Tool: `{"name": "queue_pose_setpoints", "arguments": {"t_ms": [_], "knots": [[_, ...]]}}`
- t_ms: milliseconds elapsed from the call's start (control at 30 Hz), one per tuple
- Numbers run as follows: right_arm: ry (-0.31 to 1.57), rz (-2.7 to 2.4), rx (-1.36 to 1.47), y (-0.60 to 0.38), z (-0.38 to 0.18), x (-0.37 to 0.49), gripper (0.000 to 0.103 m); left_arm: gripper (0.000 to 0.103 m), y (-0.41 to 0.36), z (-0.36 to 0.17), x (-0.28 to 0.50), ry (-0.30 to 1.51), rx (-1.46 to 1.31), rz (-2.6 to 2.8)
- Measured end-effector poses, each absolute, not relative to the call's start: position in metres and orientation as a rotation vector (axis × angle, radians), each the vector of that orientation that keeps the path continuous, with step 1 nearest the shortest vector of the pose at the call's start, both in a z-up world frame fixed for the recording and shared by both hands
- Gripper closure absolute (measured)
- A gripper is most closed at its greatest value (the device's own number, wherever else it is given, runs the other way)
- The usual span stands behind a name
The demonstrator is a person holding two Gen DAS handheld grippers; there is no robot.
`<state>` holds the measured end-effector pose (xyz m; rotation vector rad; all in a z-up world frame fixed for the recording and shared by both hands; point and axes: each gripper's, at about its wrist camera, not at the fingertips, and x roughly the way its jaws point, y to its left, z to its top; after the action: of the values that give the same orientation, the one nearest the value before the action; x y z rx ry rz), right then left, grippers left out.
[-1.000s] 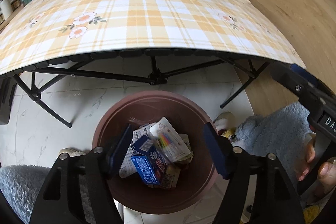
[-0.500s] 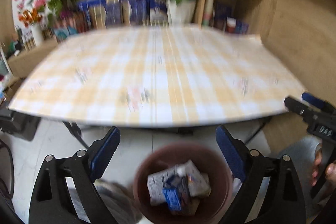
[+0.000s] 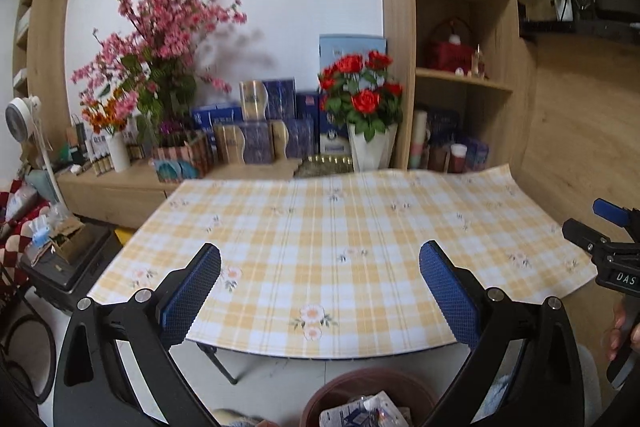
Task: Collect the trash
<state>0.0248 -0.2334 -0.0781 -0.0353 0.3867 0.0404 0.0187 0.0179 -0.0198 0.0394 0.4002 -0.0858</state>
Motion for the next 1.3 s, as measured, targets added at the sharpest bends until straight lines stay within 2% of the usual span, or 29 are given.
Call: {"name": "queue_pose_setpoints", "arguments": {"t_ms": [333, 1300], "knots": [[0.385, 0.081, -0.045, -0.222, -0.059, 0.011, 0.006, 0.006, 0.014, 0.003, -0.005, 0.324, 0.092, -0.089], [0.389, 0.097, -0.034, -0.221, -0.056, 0.010, 0.006, 0.006, 0.009, 0.003, -0.008, 0.375, 0.089, -0.102]]}}
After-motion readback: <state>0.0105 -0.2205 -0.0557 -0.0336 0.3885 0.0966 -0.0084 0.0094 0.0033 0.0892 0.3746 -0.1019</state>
